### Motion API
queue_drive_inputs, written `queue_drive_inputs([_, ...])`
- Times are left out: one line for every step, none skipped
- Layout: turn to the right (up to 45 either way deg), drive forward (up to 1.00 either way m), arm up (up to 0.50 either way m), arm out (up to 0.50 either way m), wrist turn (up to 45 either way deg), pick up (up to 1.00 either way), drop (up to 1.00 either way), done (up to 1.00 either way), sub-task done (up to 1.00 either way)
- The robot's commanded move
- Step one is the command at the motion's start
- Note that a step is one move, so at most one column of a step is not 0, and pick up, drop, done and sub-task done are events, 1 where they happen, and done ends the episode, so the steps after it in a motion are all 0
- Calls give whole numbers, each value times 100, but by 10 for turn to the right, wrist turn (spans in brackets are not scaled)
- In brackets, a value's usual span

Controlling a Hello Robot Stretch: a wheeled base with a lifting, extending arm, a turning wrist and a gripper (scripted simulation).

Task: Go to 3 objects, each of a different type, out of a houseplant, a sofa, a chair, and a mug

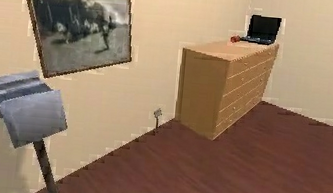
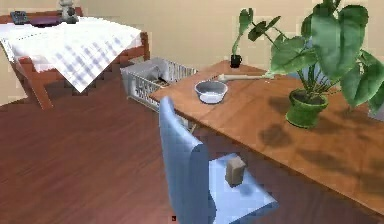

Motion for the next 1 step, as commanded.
queue_drive_inputs([390, 0, 0, 0, 0, 0, 0, 0, 0])
